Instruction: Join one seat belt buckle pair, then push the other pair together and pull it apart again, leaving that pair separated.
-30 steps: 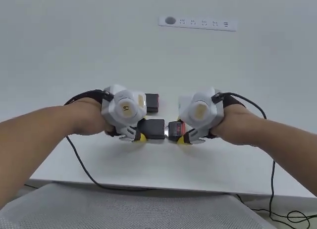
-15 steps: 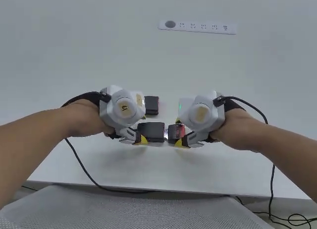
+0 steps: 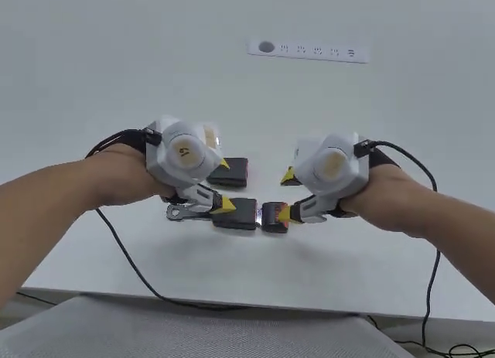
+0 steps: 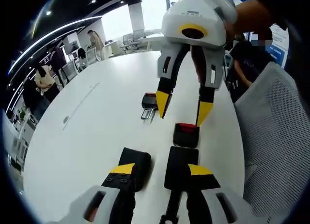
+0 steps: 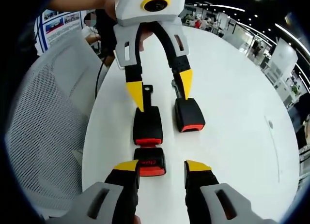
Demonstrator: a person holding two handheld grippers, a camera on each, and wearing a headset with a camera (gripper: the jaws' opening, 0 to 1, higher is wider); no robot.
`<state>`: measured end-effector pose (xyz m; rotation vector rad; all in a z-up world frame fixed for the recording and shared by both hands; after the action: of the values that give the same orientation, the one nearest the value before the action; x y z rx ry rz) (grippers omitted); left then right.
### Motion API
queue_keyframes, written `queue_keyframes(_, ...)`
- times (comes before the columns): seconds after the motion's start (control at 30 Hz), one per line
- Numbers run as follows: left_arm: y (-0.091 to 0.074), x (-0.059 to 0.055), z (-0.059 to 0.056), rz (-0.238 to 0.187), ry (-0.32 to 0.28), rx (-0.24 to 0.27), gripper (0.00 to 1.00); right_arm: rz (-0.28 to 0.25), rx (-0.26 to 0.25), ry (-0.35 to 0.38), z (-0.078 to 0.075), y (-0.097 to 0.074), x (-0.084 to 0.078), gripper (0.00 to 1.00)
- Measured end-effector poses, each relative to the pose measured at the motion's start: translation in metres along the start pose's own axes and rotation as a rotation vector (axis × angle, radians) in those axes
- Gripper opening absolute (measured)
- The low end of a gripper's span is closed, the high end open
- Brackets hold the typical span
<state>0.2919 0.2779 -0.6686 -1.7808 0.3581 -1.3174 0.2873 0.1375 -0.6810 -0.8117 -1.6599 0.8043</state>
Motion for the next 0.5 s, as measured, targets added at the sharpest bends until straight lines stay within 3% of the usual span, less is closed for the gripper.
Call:
queue_keyframes(0.07,0.002,0.001,0.008,-0.004,-0.003,0.007,0.42,-0.002,-0.003,0.007,-0.004,-0.001,-0.003,0.33)
queue_keyframes(0.27,0.003,0.006,0.011,-0.002,-0.007,0.017,0.42,0.003,-0.023,0.016,-0.015,-0.01,-0.013,0.33)
queue_keyframes(0.4,0.01,0.002,0.022,0.01,-0.007,0.012,0.42,0.011,-0.032,0.028,-0.021,-0.014,-0.022,0.32)
queue_keyframes(0.5,0.014,-0.002,0.023,0.038,0.018,0.005,0.42,0.021,-0.036,0.024,-0.025,-0.016,-0.027,0.32)
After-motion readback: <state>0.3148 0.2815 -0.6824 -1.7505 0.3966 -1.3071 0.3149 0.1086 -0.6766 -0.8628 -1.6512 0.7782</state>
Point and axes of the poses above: the centre of the closed fingertips' face, and the gripper's own axes: y roughly forward along the fingers, z roughly to its left, x roughly out of its top, the point moved 6 cm from there along -y, roughly backward along the fingers, and after that the axes turned 14 degrees about -y, right-handed, at the moved point
